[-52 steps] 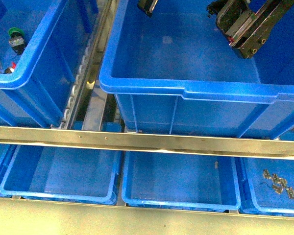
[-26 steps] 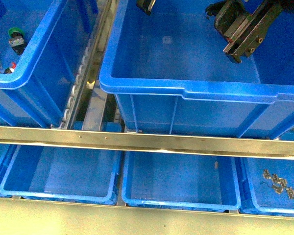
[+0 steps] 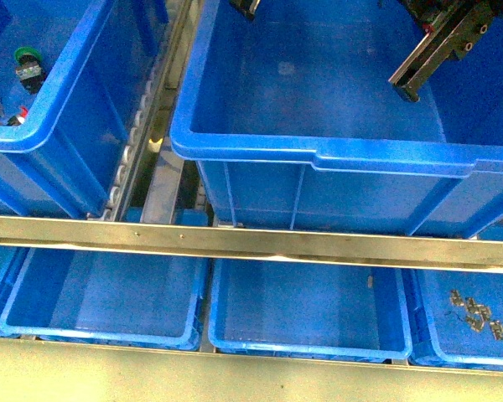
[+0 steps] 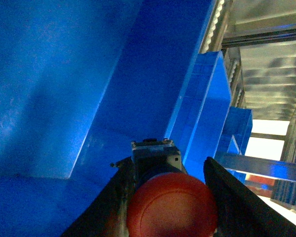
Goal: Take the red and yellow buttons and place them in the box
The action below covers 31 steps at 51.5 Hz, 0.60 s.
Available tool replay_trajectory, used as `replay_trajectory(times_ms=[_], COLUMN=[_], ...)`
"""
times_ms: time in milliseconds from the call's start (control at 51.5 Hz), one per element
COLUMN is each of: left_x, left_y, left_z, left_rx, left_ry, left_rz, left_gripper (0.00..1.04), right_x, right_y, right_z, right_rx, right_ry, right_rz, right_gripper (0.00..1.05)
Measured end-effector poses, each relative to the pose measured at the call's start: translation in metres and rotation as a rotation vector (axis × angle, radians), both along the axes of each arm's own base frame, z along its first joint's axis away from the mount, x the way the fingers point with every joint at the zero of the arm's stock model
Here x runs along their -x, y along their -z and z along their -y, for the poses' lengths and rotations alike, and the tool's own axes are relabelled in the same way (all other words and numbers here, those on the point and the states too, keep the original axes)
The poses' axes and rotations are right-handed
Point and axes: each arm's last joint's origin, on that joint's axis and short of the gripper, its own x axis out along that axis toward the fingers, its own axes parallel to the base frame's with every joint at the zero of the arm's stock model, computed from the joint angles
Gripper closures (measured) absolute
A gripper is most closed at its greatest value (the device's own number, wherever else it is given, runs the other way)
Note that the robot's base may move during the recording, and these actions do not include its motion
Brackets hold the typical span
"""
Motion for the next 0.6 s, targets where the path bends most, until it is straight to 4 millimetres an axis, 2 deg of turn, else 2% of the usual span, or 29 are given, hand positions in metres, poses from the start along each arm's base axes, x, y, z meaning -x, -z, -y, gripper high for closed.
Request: replay_trajectory(times_ms=[97,194,272,447,602], left_x=[0.000,0.001,0.001,0.002,0.011], left_y=[-0.005,-0.009,-0.010,-0.018,-0.023], left_z=[0.000,0.000,-0.002,-0.010,-0.031], left_rx=[0.000,0.003,-0.005,-0.011,-0.071], left_ry=[0.008,0.008,-0.010,-0.042,-0.094], left_rz=[0.044,0.057,0.076,0.120,0.167], left_gripper=[0.34,0.22,0.07,0.08,0.08], right_x=[-0.001,-0.002,-0.001,0.000,0.001], right_y=[0.002,0.005,0.007,0.009,0.011], right_z=[0.003,0.006,0.007,0.007,0.009], right_rx=[-0.005,-0.005,-0.008,-0.015,-0.018], right_ry=[0.038,0.053,0.053,0.055,0.062], right_rz=[-0.008,-0.023,-0.034,-0.047,-0.056], right_gripper=[0.78,0.78,0.78,0.78,0.78])
